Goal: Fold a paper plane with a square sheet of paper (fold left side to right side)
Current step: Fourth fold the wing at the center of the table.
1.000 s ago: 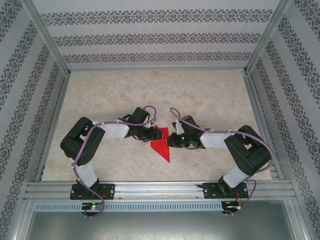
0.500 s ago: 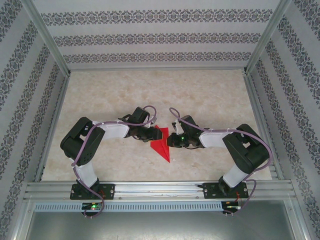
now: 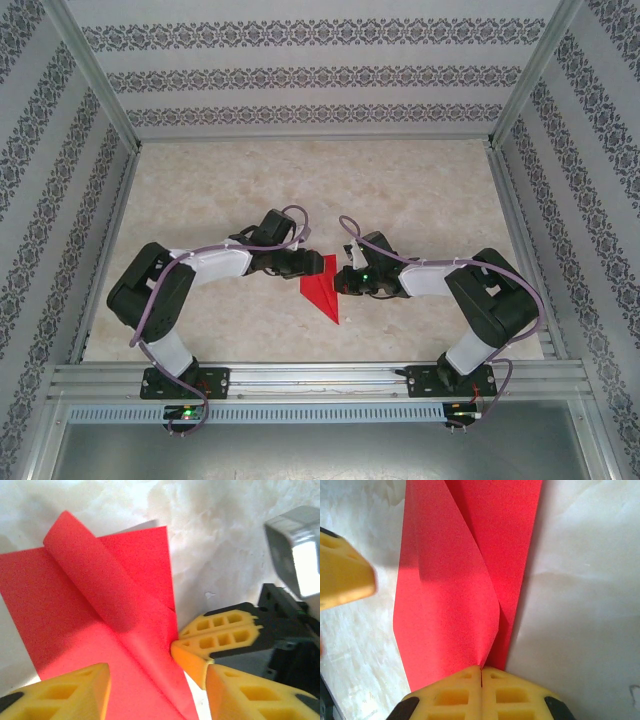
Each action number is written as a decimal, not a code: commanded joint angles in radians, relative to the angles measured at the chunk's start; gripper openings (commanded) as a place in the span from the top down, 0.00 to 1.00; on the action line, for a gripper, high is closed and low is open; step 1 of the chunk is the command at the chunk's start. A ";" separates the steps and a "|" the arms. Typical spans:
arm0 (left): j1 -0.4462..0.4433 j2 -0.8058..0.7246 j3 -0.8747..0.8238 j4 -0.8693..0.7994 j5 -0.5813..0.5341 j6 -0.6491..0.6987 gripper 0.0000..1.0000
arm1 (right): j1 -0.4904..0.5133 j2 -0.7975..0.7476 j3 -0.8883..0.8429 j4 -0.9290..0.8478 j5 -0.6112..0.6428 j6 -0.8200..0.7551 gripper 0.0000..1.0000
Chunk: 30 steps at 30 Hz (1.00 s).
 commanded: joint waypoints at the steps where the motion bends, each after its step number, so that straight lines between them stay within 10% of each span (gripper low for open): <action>1: -0.003 -0.034 0.004 -0.036 0.003 0.025 0.55 | 0.021 0.047 -0.045 -0.076 0.110 0.012 1.00; 10: -0.004 0.055 0.013 0.099 0.175 -0.022 0.91 | 0.029 0.049 -0.049 -0.075 0.114 0.014 1.00; 30: -0.007 0.195 0.069 0.011 0.121 0.042 0.99 | 0.036 0.065 -0.036 -0.101 0.123 0.008 1.00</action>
